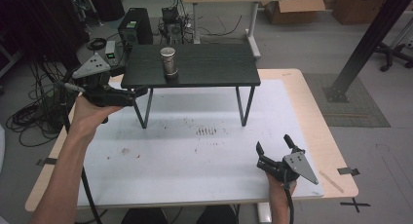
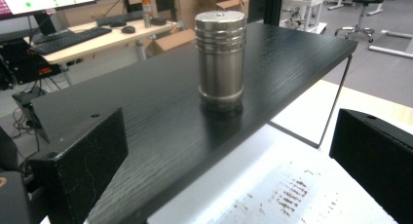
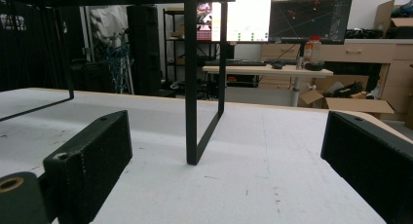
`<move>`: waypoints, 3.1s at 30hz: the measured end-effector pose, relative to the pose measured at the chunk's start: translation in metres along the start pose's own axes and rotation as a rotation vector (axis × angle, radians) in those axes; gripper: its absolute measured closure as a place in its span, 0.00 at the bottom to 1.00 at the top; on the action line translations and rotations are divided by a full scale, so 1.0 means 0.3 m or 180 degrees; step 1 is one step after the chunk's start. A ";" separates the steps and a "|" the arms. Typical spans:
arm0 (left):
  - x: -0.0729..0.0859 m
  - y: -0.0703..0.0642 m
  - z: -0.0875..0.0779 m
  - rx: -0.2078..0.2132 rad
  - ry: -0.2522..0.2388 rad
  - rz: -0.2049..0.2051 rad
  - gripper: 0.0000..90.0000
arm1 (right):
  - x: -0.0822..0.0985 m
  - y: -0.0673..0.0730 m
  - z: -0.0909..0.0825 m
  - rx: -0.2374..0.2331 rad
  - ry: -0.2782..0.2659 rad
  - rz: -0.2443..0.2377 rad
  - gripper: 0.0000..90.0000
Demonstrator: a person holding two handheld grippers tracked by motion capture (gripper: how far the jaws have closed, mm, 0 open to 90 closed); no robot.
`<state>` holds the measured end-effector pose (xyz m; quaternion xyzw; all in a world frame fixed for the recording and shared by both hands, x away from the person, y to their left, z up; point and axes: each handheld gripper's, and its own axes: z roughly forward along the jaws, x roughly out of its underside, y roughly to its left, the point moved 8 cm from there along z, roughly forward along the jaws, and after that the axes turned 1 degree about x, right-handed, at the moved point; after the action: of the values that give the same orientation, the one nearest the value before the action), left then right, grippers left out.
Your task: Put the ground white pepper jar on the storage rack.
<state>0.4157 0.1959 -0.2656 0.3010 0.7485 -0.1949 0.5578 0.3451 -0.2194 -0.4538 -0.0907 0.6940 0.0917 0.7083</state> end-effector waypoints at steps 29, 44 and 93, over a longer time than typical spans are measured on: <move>0.295 0.035 -0.141 -0.0141 -0.0260 -0.0140 0.01 | 0.000 0.000 0.000 -0.0002 -0.0004 -0.0002 0.05; 0.490 0.083 -0.180 -0.0313 -0.0297 -0.0221 0.01 | 0.000 0.000 0.000 -0.0001 0.0000 -0.0004 0.05; 0.753 0.105 -0.284 -0.0881 -0.0968 -0.0288 0.01 | 0.001 0.001 0.001 0.0002 0.0013 -0.0014 0.05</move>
<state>0.3311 0.3254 -0.4538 0.1548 0.6881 -0.1583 0.6910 0.3455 -0.2190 -0.4540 -0.0923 0.6953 0.0898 0.7071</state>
